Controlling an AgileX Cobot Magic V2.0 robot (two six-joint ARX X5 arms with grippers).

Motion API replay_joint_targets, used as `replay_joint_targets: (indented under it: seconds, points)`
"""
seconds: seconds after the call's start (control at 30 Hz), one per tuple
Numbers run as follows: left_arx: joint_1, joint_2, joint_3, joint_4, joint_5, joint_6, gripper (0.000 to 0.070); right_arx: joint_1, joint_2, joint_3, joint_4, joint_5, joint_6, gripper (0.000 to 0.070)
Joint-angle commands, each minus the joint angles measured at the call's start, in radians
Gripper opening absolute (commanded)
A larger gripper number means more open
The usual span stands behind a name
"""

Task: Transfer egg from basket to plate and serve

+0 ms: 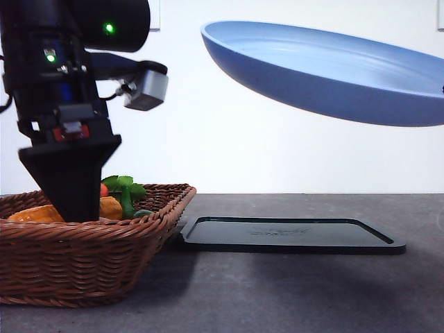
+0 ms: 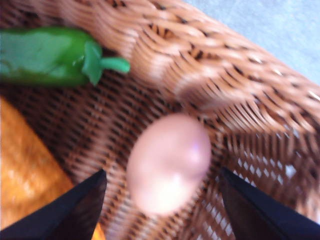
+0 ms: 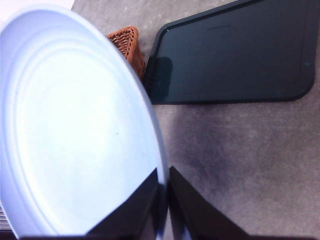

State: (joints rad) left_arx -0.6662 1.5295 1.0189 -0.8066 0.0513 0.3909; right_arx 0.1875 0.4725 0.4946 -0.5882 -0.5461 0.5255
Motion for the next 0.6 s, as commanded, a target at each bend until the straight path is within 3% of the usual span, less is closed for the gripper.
replay_joint_targets:
  seconds: [0.0,0.3,0.57]
  points:
    - [-0.01,0.026,0.022,0.016,0.001,0.018,0.0462,-0.001,0.001,0.022,0.012,-0.004,0.012,0.0]
    - [-0.01,0.061,0.022,0.023,0.001,0.018,0.0445,-0.001,0.001,0.022,0.011,-0.005,0.012,0.0]
    - [-0.01,0.061,0.022,0.009,0.0,0.017,0.0253,-0.001,0.001,0.022,0.011,-0.004,0.012,0.0]
